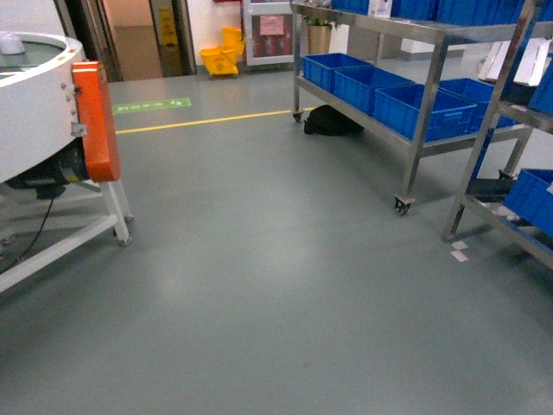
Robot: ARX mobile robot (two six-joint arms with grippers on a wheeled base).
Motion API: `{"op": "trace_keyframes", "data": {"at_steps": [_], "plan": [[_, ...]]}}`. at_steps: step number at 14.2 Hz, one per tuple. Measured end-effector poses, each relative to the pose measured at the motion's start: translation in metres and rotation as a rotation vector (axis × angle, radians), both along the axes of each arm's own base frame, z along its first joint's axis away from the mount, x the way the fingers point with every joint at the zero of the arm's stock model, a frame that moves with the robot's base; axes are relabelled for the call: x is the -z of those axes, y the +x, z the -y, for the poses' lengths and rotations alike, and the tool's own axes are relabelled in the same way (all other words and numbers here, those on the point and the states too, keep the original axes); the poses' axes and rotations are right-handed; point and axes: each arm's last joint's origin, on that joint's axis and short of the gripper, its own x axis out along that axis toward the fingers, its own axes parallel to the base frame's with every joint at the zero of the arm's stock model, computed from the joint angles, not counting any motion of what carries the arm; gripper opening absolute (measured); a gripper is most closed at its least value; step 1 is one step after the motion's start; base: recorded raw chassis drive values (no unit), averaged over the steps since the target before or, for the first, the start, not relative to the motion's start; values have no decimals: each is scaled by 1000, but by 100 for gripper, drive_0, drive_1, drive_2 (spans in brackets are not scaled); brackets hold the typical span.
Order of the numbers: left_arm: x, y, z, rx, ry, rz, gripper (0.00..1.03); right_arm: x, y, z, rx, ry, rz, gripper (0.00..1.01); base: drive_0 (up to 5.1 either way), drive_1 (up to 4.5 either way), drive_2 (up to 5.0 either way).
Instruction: Pick red block from blue box to shelf
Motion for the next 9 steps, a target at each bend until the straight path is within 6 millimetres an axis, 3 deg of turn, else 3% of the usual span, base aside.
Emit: {"op": "trace_keyframes", "data": {"at_steps": [9], "plan": [[0,0,0,1,0,0,98,0,0,0,-1,0,0,29,-157,273,-587]]}}
